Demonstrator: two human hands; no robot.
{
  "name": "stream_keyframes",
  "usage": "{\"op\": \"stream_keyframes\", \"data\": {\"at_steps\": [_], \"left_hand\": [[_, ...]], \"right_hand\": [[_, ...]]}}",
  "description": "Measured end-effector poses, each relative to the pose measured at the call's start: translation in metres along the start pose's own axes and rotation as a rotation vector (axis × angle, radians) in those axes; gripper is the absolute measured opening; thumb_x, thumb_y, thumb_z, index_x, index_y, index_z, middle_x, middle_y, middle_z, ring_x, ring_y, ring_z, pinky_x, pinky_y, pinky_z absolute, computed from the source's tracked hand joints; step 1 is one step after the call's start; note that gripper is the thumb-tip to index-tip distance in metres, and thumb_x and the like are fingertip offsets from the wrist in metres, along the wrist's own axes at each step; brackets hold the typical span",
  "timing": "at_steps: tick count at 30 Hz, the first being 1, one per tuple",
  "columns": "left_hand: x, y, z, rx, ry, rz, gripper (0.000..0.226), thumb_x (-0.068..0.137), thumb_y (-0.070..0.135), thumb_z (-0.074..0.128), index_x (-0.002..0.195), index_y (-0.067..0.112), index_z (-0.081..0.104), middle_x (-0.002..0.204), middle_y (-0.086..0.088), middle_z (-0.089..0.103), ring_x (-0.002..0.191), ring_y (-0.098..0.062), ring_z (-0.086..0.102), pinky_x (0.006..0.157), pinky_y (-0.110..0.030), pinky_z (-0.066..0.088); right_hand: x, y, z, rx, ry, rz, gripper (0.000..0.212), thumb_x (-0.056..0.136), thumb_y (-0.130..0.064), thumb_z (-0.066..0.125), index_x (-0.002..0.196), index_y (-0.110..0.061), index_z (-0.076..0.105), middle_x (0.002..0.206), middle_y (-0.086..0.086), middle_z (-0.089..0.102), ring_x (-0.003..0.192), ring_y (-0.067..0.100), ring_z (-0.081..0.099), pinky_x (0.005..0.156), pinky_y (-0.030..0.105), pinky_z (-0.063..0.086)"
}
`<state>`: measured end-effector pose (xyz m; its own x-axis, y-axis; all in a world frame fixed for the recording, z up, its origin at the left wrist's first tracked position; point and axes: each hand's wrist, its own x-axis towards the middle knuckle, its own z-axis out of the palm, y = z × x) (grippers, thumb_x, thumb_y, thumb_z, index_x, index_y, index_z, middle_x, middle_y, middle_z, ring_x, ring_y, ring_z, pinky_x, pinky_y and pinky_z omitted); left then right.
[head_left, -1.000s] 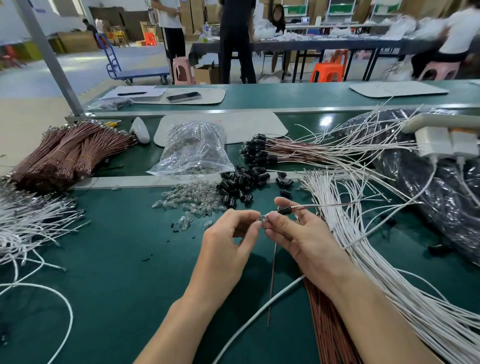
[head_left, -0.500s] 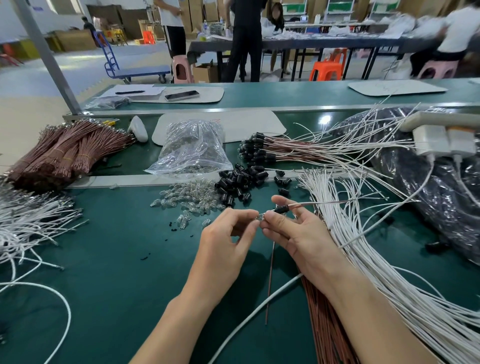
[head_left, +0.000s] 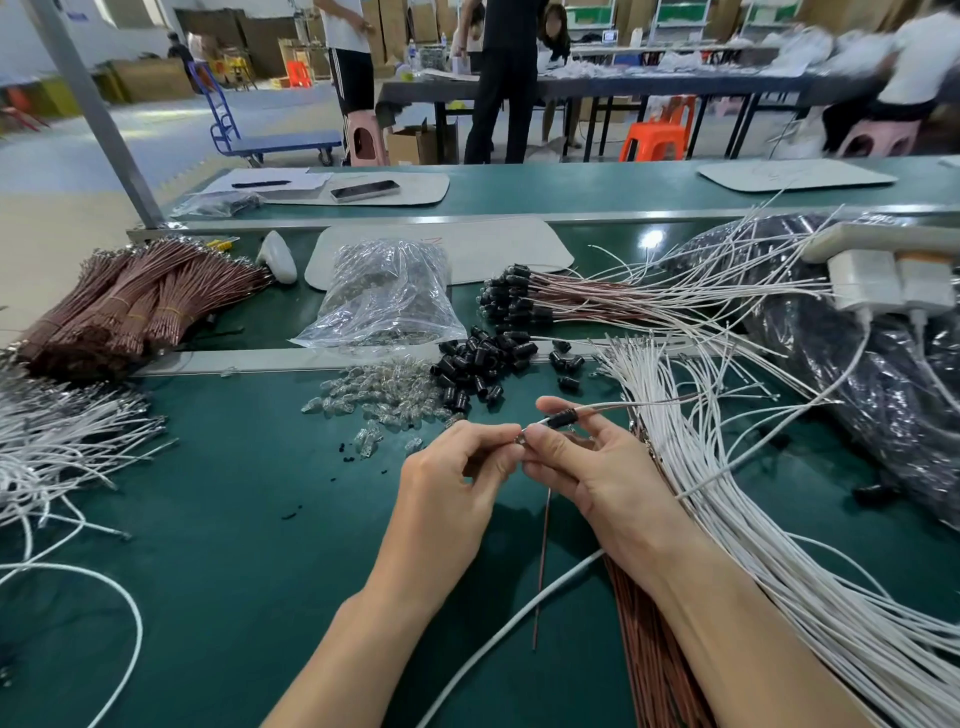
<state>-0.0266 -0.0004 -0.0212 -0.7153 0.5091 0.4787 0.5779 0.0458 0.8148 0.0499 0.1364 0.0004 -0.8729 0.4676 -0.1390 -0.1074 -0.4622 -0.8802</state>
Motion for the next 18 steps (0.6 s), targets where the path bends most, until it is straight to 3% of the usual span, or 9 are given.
{"op": "stream_keyframes", "data": {"at_steps": [7, 12, 18], "left_hand": [[0.0022, 0.0045, 0.0015, 0.110, -0.005, 0.064, 0.014, 0.097, 0.016, 0.067, 0.107, 0.025, 0.070, 0.095, 0.014, 0.067, 0.090, -0.007, 0.067, 0.079, -0.017, 0.052], [0.0032, 0.0050, 0.0002, 0.166, 0.013, 0.103, 0.014, 0.097, 0.016, 0.066, 0.106, 0.026, 0.067, 0.095, 0.015, 0.062, 0.090, -0.006, 0.064, 0.079, -0.019, 0.051], [0.0018, 0.0044, -0.0001, 0.164, 0.017, 0.120, 0.020, 0.094, 0.025, 0.068, 0.114, 0.027, 0.065, 0.098, 0.017, 0.063, 0.092, -0.005, 0.065, 0.081, -0.016, 0.051]], "right_hand": [[-0.0012, -0.0024, 0.0015, -0.019, -0.035, 0.029, 0.046, 0.071, -0.026, 0.080, 0.113, -0.012, 0.068, 0.090, 0.011, 0.077, 0.079, 0.017, 0.075, 0.068, 0.022, 0.058], [-0.0023, -0.0039, 0.0036, -0.087, -0.073, 0.096, 0.032, 0.072, -0.040, 0.079, 0.085, -0.011, 0.082, 0.089, 0.012, 0.076, 0.075, 0.014, 0.073, 0.065, 0.020, 0.057], [-0.0026, -0.0027, 0.0033, -0.099, -0.060, 0.061, 0.023, 0.073, -0.038, 0.078, 0.079, -0.016, 0.082, 0.082, 0.008, 0.076, 0.070, 0.011, 0.071, 0.065, 0.018, 0.056]]}}
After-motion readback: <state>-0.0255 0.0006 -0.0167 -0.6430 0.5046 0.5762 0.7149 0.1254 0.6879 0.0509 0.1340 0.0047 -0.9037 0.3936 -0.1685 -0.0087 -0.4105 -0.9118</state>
